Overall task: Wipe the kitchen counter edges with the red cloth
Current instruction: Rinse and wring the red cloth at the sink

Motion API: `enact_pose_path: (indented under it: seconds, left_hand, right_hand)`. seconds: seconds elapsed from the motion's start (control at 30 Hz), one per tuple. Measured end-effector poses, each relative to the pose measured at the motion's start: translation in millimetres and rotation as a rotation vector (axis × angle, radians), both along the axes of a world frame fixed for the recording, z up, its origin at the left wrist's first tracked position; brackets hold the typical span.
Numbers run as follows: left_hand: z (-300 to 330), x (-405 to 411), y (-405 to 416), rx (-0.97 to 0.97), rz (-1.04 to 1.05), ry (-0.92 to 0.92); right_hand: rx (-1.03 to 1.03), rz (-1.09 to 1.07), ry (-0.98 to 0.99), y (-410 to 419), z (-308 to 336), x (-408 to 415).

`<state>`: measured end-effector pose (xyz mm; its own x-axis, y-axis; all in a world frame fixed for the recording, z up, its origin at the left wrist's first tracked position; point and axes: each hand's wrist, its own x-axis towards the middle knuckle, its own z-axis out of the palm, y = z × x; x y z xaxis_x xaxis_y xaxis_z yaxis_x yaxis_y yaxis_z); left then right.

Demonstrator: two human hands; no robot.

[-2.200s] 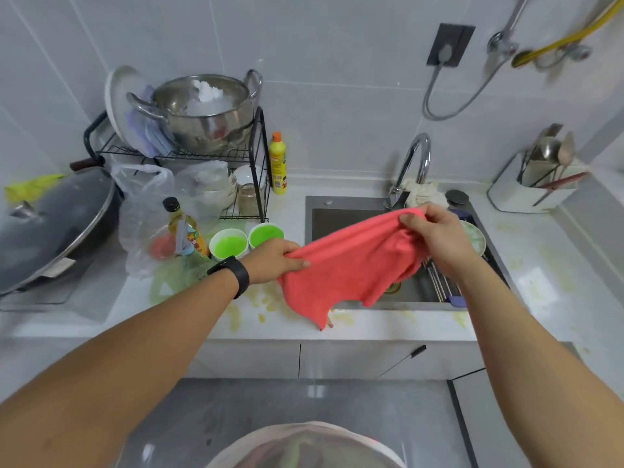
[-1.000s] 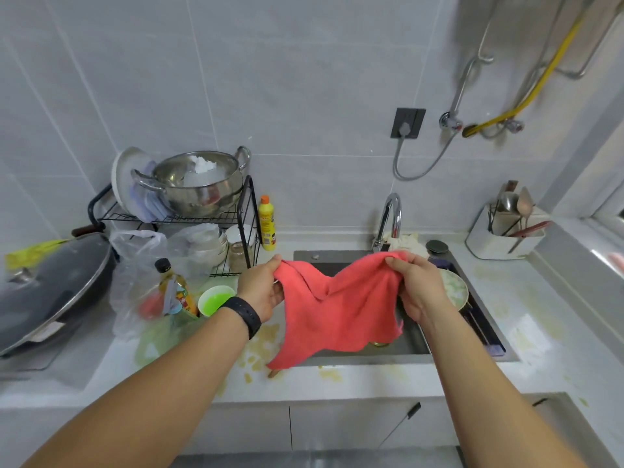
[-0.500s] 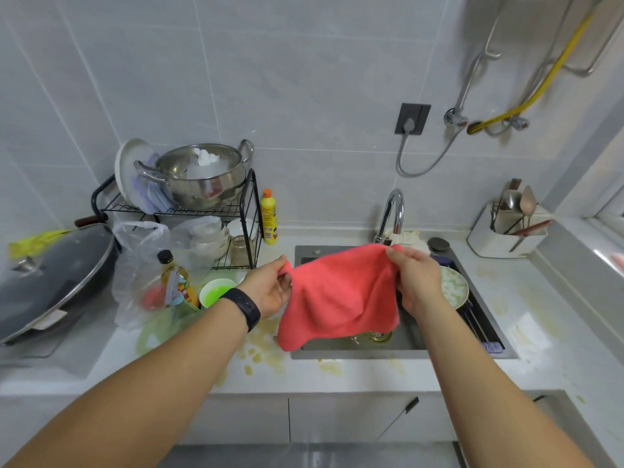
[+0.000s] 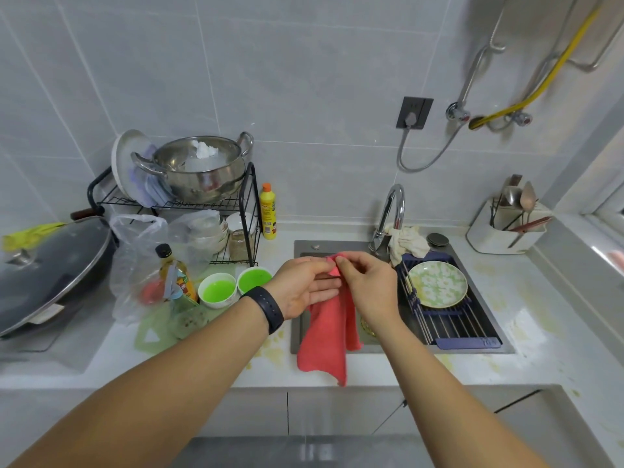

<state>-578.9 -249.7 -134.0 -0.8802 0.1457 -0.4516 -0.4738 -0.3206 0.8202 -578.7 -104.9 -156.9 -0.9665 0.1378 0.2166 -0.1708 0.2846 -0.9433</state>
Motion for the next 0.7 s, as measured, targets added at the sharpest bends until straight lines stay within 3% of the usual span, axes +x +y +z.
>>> enact_pose_path:
  seconds: [0.3,0.7]
  left_hand:
    - [-6.3,1.7,-0.2,0.063,0.04,-0.006]
    - [-10.2,5.8,-0.2,-0.054,0.025,0.074]
  right_hand:
    - [0.207,0.084,0.231,6.4,-17.6,17.9]
    - [0.254,0.137,0.238,19.2,-21.6,15.8]
